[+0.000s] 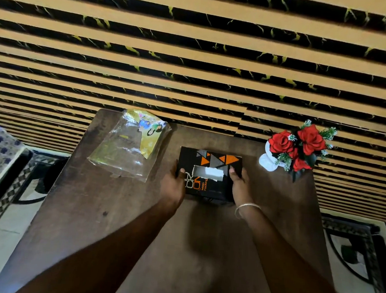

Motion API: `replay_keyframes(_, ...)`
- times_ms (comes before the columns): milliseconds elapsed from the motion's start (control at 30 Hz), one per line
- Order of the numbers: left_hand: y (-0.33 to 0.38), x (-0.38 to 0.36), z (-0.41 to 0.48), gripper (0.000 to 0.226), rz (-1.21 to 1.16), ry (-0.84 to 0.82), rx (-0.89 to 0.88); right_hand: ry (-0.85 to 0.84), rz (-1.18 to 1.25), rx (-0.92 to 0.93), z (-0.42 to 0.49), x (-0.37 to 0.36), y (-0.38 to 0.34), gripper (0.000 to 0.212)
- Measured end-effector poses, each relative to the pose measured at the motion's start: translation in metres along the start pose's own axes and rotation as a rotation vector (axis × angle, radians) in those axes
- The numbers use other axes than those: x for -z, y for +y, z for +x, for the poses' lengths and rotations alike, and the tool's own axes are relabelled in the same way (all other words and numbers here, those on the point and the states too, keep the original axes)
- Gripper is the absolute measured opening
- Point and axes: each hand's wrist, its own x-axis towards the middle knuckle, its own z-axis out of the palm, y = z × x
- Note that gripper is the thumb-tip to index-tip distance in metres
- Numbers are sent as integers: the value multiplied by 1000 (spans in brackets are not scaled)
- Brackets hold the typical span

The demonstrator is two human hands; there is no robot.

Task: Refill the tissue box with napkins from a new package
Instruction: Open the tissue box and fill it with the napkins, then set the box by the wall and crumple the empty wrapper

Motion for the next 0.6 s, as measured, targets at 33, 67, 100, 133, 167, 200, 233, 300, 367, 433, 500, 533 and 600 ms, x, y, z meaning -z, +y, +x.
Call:
replay_keyframes(33, 5, -2, 13, 41, 4, -7, -9, -9, 20, -4, 11, -2, -10, 57)
replay_keyframes(67, 11, -4, 24, 41, 2, -18, -17, -18, 40, -3, 20, -5, -18, 57)
replay_keyframes(100, 19, -6, 35, 40, -16, -29, -24, -20, 53, -2, 31, -8, -25, 56)
replay_keyframes(133, 30, -7, 44, 38, -27, -35, -27, -19, 71, 0, 43, -11, -32, 55)
replay_keyframes(167, 40, -8, 52, 36, -37, -38, -30, -16, 81, -1, 56, -14, -36, 55)
replay_keyframes(200, 46, -11, 64, 34, -39, -42, -27, -17, 98, -8, 70, -18, -42, 55)
replay_keyframes(233, 51, -12, 75, 33, -38, -44, -22, -22, 100, -15, 81, -20, -46, 56)
replay_keyframes(300, 55, -16, 96, 30, -19, -33, -9, -26, 97, -17, 102, -25, -51, 56)
replay_keyframes(367, 55, -21, 121, 30, 23, -18, 1, -27, 100, -18, 123, -30, -55, 53)
replay_keyframes(433, 57, -21, 133, 31, 29, -7, 9, -47, 90, 4, 133, -35, -58, 46)
replay_keyframes(500, 56, -20, 138, 32, 21, -3, 38, -53, 78, 31, 139, -39, -59, 43)
replay_keyframes(533, 53, -20, 145, 33, 17, -5, 59, -50, 70, 32, 146, -43, -57, 43)
replay_keyframes(600, 48, -19, 156, 36, 4, -5, 87, -51, 47, 26, 156, -48, -53, 43)
